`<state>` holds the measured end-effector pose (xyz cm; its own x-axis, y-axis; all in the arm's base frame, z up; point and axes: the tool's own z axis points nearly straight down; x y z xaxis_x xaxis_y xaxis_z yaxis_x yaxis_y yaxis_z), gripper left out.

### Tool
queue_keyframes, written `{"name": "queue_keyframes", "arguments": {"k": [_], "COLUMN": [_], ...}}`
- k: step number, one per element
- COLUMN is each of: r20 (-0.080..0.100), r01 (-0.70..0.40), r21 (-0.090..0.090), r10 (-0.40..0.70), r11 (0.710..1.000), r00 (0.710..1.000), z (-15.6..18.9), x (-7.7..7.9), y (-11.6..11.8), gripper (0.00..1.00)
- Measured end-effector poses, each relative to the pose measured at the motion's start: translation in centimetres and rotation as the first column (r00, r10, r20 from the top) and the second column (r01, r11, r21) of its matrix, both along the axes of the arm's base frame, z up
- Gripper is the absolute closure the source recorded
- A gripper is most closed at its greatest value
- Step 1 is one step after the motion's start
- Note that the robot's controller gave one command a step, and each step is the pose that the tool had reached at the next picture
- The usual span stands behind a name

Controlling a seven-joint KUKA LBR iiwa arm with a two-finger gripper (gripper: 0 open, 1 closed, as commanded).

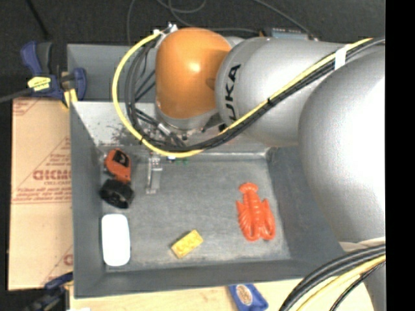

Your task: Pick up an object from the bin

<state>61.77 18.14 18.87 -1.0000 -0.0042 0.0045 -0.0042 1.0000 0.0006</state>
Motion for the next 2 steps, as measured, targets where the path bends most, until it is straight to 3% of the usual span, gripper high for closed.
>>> {"name": "queue_keyframes", "arguments": {"k": [1, 2], "r20": [0.008, 0.011], "r01": [0.003, -0.061], "r21": [0.001, -0.002], "r10": [-0.003, 0.061], "r11": [1.000, 0.998], "r00": [1.000, 0.998], "z": [0.5, -0.5], "x": [0.2, 0.0], "y": [-0.1, 1.4], "gripper": [0.00, 0.00]}}
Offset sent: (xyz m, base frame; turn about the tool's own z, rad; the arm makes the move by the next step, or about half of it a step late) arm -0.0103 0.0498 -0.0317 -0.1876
